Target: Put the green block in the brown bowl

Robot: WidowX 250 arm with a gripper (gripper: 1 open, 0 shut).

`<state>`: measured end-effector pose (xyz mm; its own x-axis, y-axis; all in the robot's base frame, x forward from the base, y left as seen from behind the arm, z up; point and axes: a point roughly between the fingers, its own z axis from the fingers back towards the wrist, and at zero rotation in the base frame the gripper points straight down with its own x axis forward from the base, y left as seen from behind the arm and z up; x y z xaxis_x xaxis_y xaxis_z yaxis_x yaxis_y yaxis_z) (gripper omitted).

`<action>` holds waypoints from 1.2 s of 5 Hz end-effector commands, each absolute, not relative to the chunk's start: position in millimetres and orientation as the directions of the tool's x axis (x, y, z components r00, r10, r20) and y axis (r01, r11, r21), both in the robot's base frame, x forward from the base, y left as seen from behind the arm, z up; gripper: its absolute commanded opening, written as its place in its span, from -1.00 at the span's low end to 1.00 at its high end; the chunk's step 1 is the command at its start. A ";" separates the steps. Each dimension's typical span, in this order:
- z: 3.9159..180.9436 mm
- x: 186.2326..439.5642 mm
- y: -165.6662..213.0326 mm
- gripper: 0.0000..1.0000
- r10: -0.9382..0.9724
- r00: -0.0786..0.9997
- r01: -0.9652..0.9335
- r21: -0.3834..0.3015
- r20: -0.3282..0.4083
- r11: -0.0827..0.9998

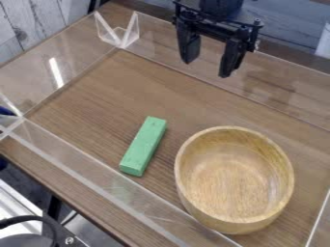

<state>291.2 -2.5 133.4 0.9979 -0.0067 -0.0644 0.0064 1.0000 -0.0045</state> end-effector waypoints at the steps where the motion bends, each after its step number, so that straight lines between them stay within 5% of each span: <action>1: 125.5 285.3 -0.7 1.00 -0.014 0.996 0.014 -0.003 -0.088 1.000; 3: 115.7 232.3 28.2 1.00 -0.044 0.995 0.044 0.001 -0.089 0.999; 6: 89.1 194.7 64.8 1.00 0.006 0.996 -0.005 0.009 -0.091 1.000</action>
